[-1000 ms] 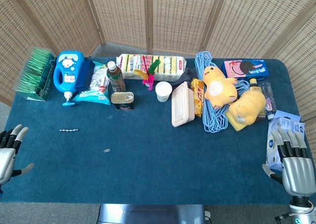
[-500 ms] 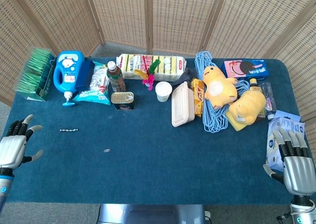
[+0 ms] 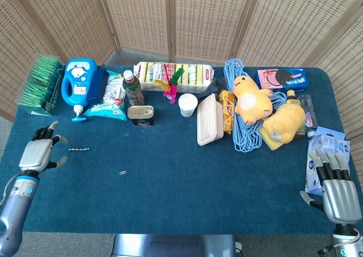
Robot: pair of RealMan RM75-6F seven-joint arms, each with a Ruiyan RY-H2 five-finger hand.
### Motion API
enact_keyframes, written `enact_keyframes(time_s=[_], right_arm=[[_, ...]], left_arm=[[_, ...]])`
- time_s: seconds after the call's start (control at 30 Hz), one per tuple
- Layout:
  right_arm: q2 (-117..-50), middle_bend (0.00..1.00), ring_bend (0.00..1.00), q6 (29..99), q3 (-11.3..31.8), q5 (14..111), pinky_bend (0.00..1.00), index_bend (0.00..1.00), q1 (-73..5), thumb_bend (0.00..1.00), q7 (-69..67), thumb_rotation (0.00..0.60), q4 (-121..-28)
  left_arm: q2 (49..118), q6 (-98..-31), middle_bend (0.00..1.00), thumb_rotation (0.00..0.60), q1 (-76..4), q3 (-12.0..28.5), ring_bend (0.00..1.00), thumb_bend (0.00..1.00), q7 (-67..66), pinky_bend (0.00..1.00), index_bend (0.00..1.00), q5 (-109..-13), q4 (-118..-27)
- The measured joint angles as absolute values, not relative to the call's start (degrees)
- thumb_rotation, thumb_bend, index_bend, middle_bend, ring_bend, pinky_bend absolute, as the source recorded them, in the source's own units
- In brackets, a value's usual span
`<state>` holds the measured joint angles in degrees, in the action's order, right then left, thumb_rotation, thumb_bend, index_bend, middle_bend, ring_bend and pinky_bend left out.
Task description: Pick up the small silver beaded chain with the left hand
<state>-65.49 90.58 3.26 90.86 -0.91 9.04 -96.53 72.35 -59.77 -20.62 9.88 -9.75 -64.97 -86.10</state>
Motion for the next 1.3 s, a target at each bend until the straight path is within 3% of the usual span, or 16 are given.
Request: enact_keyframes(time_s=[0.73,1.3], right_arm=[[-64.9,0.00,0.00,90.1,3.1,90.6,0.00,0.00,-1.1,0.00,7.6,0.600,-96.7],[-65.1,0.00,0.00,89.6,2.8,90.6,0.00,0.00,-1.3,0.00,7.5,0.600,-96.4]], left_arm=[[80.9,-56.3,0.00,0.600,-28.5,10.8,0.00,0.57,-23.6,0.00,0.44,-54.2,-79.8],[85.8,-59.7,0.00,0.600,-30.1,9.8,0.00,0.57,-29.2,0.00,0.49,-50.7,-77.9]])
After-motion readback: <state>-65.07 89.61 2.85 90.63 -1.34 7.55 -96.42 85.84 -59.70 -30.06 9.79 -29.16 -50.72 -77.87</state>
